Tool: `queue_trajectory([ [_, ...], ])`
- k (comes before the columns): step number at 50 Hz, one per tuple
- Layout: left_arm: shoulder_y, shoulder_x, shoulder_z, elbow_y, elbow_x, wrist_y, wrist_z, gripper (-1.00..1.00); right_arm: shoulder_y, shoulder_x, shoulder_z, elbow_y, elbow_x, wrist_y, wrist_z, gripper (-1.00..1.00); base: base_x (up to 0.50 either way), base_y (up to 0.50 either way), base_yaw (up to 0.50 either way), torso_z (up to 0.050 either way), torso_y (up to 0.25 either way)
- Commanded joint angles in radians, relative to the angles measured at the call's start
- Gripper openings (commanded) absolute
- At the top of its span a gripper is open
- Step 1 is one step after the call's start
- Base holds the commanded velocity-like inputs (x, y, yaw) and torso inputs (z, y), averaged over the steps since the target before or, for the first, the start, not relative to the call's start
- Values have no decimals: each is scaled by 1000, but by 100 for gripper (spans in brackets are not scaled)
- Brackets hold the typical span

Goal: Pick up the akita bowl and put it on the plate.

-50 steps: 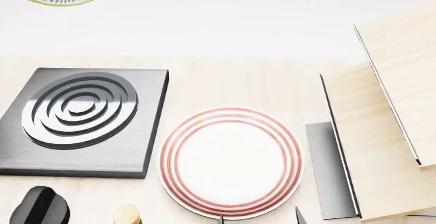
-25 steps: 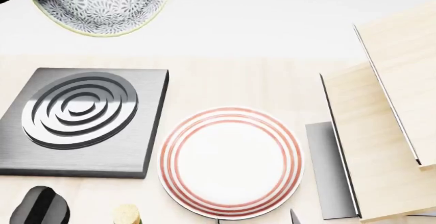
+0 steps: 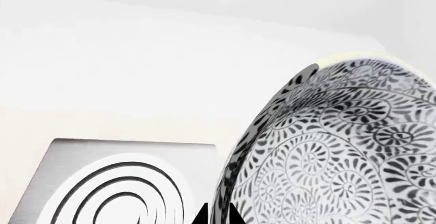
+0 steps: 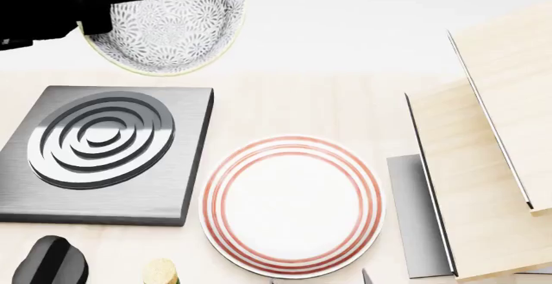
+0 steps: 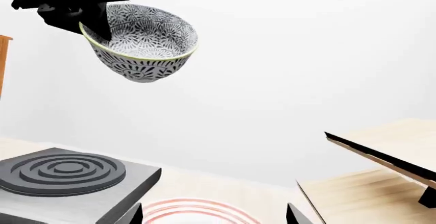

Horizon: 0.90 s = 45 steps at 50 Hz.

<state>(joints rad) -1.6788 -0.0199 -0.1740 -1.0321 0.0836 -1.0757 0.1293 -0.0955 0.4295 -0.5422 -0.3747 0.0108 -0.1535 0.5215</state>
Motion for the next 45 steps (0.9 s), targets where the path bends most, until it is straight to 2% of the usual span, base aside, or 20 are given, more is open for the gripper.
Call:
queue_trajectory([
  [1, -92, 0, -67, -266, -89, 122, -69, -100, 1, -2, -8, 16, 2, -8, 0, 100, 0, 0, 0, 0, 0],
  [8, -91, 16, -36, -274, -107, 120, -73, -100, -2, -2, -11, 18, -3, -11, 3, 100, 0, 0, 0, 0, 1],
  [16, -69, 19, 38, -275, -264, 119, -116, -100, 2, -7, -19, 23, -9, -9, 4, 100, 0, 0, 0, 0, 0],
  [19, -43, 19, 145, -276, -394, 119, -147, -100, 2, -6, -21, 19, -13, -8, 5, 100, 0, 0, 0, 0, 0],
  [20, -39, 20, 215, -276, -446, 123, -155, -100, 1, -4, -20, 18, -11, -9, 5, 100, 0, 0, 0, 0, 0],
  [28, -10, 20, 375, -276, -696, 141, -223, -100, 0, -1, -16, 26, -5, -18, 9, 100, 0, 0, 0, 0, 0],
  [29, -5, 19, 348, -276, -706, 137, -226, -100, 0, 0, -16, 25, -5, -18, 9, 100, 0, 0, 0, 0, 0],
  [31, 7, 20, 404, -276, -746, 149, -231, -100, -2, 0, -16, 24, -5, -19, 10, 100, 0, 0, 0, 0, 0],
  [36, 24, 20, 462, -276, -815, 159, -241, -100, -1, 1, -19, 20, -8, -14, 10, 100, 0, 0, 0, 0, 2],
  [38, 35, 19, 444, -276, -812, 151, -250, -100, -1, 0, -19, 23, -7, -16, 11, 100, 0, 0, 0, 0, 0],
  [45, 38, 19, 495, -276, -887, 154, -252, -100, -2, 3, -20, 6, -11, -2, 14, 100, 0, 0, 0, 0, 0],
])
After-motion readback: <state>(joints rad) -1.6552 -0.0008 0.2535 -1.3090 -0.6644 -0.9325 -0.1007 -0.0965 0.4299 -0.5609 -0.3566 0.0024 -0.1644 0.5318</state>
